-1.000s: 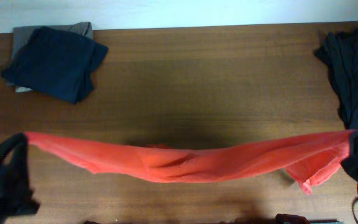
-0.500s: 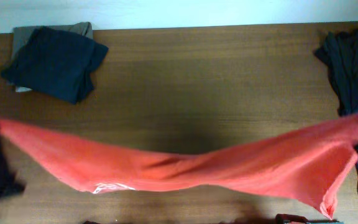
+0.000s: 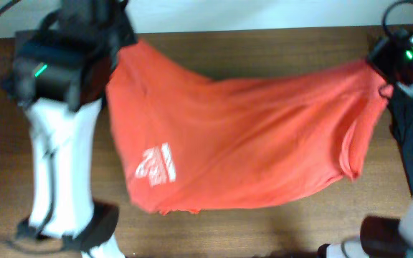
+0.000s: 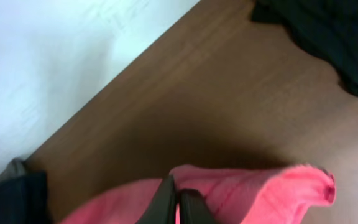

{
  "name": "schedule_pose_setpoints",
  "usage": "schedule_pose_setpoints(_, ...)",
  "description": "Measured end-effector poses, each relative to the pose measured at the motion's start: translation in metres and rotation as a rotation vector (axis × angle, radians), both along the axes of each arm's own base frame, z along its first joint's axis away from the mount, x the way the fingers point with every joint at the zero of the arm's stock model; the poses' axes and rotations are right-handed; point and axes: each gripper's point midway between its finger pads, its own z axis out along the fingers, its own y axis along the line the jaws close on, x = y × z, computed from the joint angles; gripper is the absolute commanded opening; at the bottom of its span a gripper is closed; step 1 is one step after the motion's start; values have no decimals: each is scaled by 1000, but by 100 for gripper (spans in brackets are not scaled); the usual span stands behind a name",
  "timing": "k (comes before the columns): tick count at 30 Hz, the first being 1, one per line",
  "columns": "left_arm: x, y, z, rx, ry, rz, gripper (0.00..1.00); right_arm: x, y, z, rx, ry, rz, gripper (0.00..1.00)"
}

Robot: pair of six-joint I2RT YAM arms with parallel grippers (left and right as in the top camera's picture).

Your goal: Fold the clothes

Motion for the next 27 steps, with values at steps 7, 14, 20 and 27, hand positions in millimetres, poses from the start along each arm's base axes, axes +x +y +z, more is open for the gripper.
schedule_pose_setpoints(7, 96, -9, -90, 87, 80, 0, 87, 70, -11, -81, 18, 141, 4, 32)
schedule_pose_setpoints(14, 114, 1, -171, 142, 262, 10, 99, 83, -15, -123, -13, 240, 53, 99)
schedule_pose_setpoints(20, 92, 1, -165, 159, 320, -6, 99, 68, -15, -112, -41, 254, 77, 99)
schedule_pose_setpoints(27, 20, -7, -134, 140, 440, -93, 99, 13, -7, -55, -61, 198, 81, 99)
